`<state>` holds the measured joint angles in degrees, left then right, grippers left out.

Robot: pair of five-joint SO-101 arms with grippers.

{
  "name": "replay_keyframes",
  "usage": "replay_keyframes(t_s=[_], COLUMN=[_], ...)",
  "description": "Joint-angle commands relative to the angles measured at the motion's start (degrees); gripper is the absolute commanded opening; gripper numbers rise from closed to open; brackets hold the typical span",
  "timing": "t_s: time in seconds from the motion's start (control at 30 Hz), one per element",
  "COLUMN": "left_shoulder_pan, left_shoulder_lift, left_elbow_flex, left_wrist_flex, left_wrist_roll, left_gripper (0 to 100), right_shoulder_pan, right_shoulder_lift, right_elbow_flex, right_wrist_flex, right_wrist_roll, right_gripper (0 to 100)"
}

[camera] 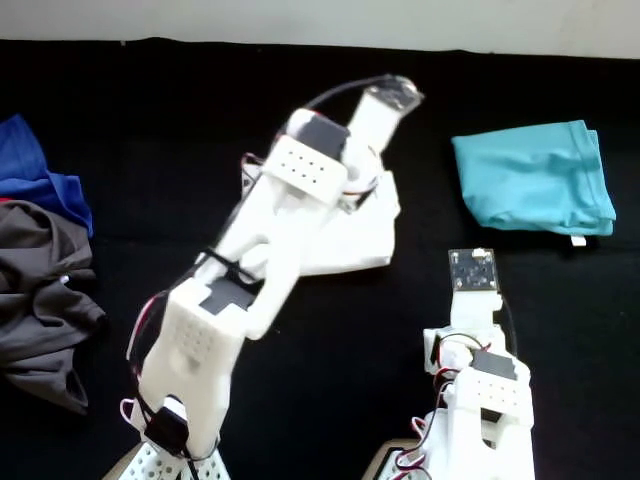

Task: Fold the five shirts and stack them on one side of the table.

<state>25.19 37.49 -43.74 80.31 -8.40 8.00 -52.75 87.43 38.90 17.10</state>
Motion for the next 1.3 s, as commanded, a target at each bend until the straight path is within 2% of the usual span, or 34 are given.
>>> replay_keyframes(t_s=[0.0,0.2,0.37,0.53,0.6,0.7,0.83,1.03,1.27], left_shoulder_pan=[1.6,2.9,1.5,-3.6,-6.7,-11.1,-13.6,-10.1,-0.7], left_shoulder_lift=[0.0,0.0,-0.7,0.0,0.0,0.0,0.1,0.0,-0.6], left_elbow_flex=[-2.0,-4.5,-6.9,-16.6,-15.2,-9.7,-0.7,12.4,17.3], left_wrist_flex=[-3.3,-4.0,-3.4,4.7,6.0,5.7,0.8,-4.7,-5.9], left_wrist_roll=[0.0,0.3,0.3,0.0,0.0,0.1,0.2,0.2,0.2], left_gripper=[3,12,12,9,1,1,1,1,1], right_shoulder_pan=[0.4,0.4,0.4,0.4,0.4,0.4,0.3,0.3,0.3], right_shoulder_lift=[0.3,0.3,0.3,0.3,0.3,0.3,0.3,0.3,0.3], right_elbow_flex=[0.2,0.2,0.2,0.2,0.2,0.2,0.2,0.2,0.2], right_wrist_flex=[-1.0,-1.0,-1.0,-1.0,-1.0,-1.0,-1.0,-1.0,-1.0], right_wrist_roll=[0.3,0.3,0.3,0.3,0.3,0.3,0.3,0.3,0.3], right_gripper=[0.6,0.6,0.6,0.6,0.6,0.6,0.6,0.6,0.6])
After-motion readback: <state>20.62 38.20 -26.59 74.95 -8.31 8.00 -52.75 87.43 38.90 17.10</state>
